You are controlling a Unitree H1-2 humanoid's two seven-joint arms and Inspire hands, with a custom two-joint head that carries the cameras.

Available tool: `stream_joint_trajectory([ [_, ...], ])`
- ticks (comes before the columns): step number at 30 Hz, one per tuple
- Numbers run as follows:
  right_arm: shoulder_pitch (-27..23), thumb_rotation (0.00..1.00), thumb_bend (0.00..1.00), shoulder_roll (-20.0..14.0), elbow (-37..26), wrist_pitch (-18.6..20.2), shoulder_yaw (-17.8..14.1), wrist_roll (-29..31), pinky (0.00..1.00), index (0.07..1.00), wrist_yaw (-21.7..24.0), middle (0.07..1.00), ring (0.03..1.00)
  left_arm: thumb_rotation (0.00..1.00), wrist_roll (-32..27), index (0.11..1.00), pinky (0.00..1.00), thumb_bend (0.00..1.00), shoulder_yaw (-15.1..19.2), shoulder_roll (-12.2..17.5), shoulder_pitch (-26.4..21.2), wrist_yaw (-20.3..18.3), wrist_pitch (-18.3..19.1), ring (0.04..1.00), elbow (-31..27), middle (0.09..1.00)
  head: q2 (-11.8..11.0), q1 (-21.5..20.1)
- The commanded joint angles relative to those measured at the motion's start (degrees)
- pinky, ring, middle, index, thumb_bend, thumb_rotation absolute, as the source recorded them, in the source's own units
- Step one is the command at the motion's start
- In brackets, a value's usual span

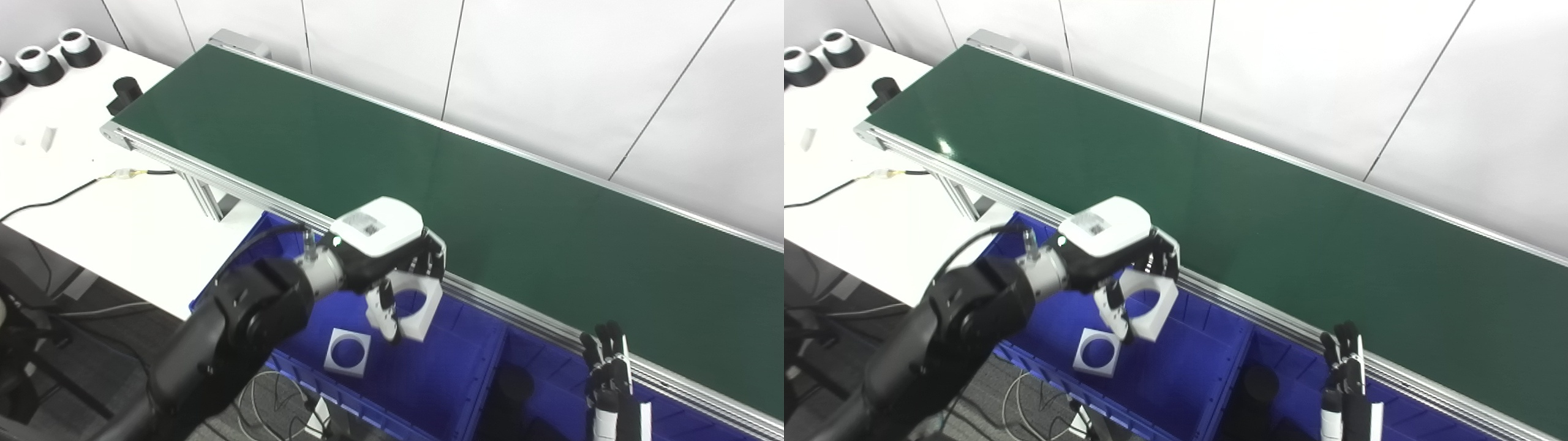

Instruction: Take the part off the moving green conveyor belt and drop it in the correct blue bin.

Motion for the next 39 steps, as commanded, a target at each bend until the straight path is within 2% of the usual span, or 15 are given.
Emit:
stream_joint_trajectory([
  [1, -0.6, 0.90, 0.85, 0.8, -2.1, 0.6, 0.1, 0.0, 0.98, 0.991, 0.7, 0.972, 0.932, 0.00, 1.6, 0.498, 0.38, 0.52, -0.4, -1.3, 1.0, 3.8, -1.0, 0.476, 0.3, 0.485, 0.0, 0.0],
  [5, -0.7, 0.90, 0.84, 1.3, -2.0, 0.6, 0.1, 0.1, 0.98, 0.988, 0.7, 0.970, 0.933, 0.00, 4.5, 0.494, 0.37, 0.52, -1.2, -4.3, 3.0, 5.9, 0.1, 0.469, 2.3, 0.490, 0.1, -0.6],
  [8, -0.6, 0.89, 0.82, 1.6, -2.9, 1.3, 0.3, -0.2, 0.97, 0.986, 0.6, 0.969, 0.933, 0.00, 5.3, 0.485, 0.38, 0.52, -2.0, -5.6, 4.3, 10.1, -1.1, 0.483, 6.1, 0.500, 0.1, -0.8],
  [12, -0.2, 0.91, 0.81, 1.8, -3.6, 1.6, 0.4, -1.0, 0.97, 0.993, 0.4, 0.975, 0.941, 0.00, 5.5, 0.497, 0.39, 0.52, -2.6, -4.8, 4.4, 13.9, -2.2, 0.490, 11.7, 0.487, 0.0, -1.8],
  [16, 0.3, 0.90, 0.80, 2.2, -4.6, 2.2, 0.4, -1.5, 0.96, 0.988, 0.0, 0.970, 0.933, 0.00, 5.4, 0.524, 0.35, 0.52, -3.1, -3.7, 3.3, 18.5, -3.4, 0.442, 17.1, 0.457, 0.1, -2.3],
  [17, 0.4, 0.90, 0.81, 2.3, -4.8, 2.3, 0.4, -1.7, 0.95, 0.985, -0.1, 0.968, 0.930, 0.00, 5.6, 0.506, 0.37, 0.52, -3.3, -3.6, 3.0, 19.3, -3.3, 0.467, 18.1, 0.477, 0.1, -2.4],
  [26, 1.0, 0.90, 0.83, 2.5, -5.7, 3.1, 0.4, -2.4, 0.96, 0.987, -0.1, 0.966, 0.921, 0.00, 5.2, 0.492, 0.39, 0.52, -4.5, -4.7, 0.9, 23.3, -1.9, 0.492, 23.9, 0.495, 0.5, -3.1],
  [30, 1.3, 0.92, 0.84, 2.7, -6.2, 3.4, 0.4, -2.8, 0.96, 0.985, -0.1, 0.964, 0.918, 0.00, 5.2, 0.495, 0.40, 0.52, -5.3, -4.8, 0.3, 23.0, -1.4, 0.498, 24.9, 0.491, 0.5, -3.5],
  [39, 1.5, 0.90, 0.83, 2.9, -5.8, 3.1, 0.4, -2.8, 0.95, 0.976, -0.1, 0.959, 0.920, 0.00, 4.4, 0.509, 0.37, 0.52, -5.9, -4.7, -0.1, 25.7, -1.9, 0.467, 26.8, 0.475, 0.7, -4.0],
])
